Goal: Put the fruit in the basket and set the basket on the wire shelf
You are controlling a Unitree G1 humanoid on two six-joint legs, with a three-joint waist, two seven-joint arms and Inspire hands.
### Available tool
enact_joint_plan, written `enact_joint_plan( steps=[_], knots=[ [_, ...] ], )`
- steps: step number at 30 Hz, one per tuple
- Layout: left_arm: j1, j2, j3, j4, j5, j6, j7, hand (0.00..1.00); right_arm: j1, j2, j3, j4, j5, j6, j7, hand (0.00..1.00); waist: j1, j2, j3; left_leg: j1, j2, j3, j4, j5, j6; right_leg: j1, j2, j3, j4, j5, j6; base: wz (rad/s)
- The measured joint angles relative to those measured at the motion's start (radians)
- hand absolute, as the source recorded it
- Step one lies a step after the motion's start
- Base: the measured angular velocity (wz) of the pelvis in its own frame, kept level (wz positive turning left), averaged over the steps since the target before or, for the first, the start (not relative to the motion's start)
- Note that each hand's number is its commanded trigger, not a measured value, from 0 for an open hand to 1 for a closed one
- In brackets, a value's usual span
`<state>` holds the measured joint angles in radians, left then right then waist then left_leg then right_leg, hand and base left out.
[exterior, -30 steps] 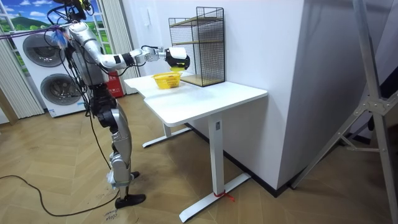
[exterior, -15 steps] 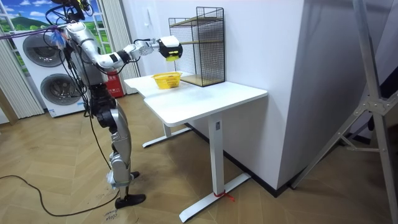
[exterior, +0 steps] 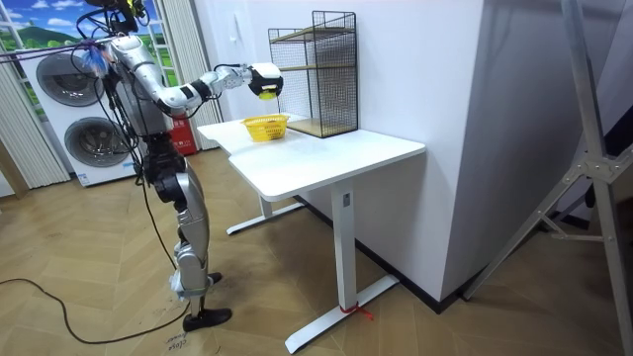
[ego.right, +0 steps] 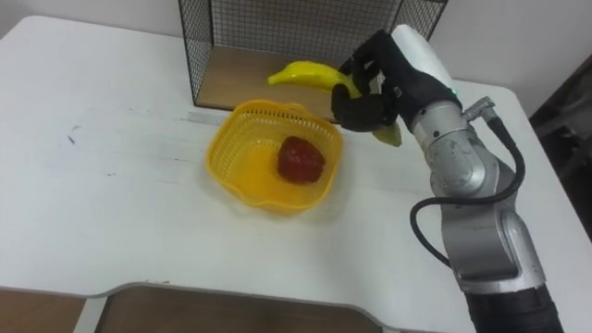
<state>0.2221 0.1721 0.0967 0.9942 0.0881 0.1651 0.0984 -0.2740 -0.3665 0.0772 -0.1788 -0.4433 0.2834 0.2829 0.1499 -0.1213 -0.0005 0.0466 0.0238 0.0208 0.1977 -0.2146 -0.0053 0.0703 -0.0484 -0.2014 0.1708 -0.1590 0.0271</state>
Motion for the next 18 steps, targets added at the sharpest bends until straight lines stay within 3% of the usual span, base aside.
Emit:
enact_joint_plan(
  steps=[4,8,13,14,15,17,18],
  knots=[
    [-0.001,0.0,-0.004,0.007,0.0,-0.002,0.0,0.0,0.0,0.008,0.036,0.0,-0.029,0.0,0.042,1.0,0.004,0.004,0.0066,-0.001,0.0,0.0,-0.007,0.0,0.0,0.0,0.001,0.002,0.0,0.0,0.0,0.0],
    [-0.006,0.004,-0.009,0.027,0.0,-0.004,0.0,0.0,0.0,0.015,0.068,0.0,-0.067,0.002,0.09,1.0,0.012,0.004,0.0072,0.0,0.001,0.0,-0.011,0.0,0.0,-0.002,0.002,0.002,0.0,0.0,0.0,0.0],
    [-0.031,0.007,-0.036,0.086,0.001,-0.001,0.0,0.0,0.004,0.062,0.111,0.0,-0.106,0.002,0.118,1.0,0.022,0.004,0.0077,0.001,0.001,0.0,-0.01,0.0,0.0,-0.004,0.003,0.003,-0.001,0.0,0.0,0.0],
    [-0.033,0.006,-0.041,0.091,0.001,0.001,0.0,0.0,0.005,0.068,0.114,0.0,-0.107,0.002,0.118,0.91,0.023,0.004,0.0077,0.001,0.001,0.0,-0.009,0.0,0.0,-0.003,0.003,0.003,-0.002,0.0,0.0,0.0],
    [-0.034,0.005,-0.043,0.094,0.001,0.001,0.001,0.0,0.008,0.075,0.127,0.0,-0.107,0.002,0.118,0.69,0.023,0.005,0.0078,0.001,0.001,-0.001,-0.009,0.0,0.0,-0.003,0.003,0.003,-0.002,0.0,0.0,0.0],
    [-0.034,0.004,-0.043,0.104,0.001,0.001,0.002,0.0,0.013,0.084,0.14,0.0,-0.107,0.002,0.121,0.47,0.023,0.005,0.0084,0.001,0.001,-0.002,-0.009,0.0,0.0,-0.003,0.003,0.003,-0.002,0.0,0.0,0.0],
    [-0.035,0.004,-0.043,0.11,0.001,0.001,0.002,0.0,0.017,0.092,0.14,0.0,-0.107,0.002,0.122,0.0,0.023,0.006,0.009,0.0,0.001,-0.003,-0.009,0.0,0.0,-0.003,0.003,0.003,-0.002,0.0,0.0,0.0]
  ],
)
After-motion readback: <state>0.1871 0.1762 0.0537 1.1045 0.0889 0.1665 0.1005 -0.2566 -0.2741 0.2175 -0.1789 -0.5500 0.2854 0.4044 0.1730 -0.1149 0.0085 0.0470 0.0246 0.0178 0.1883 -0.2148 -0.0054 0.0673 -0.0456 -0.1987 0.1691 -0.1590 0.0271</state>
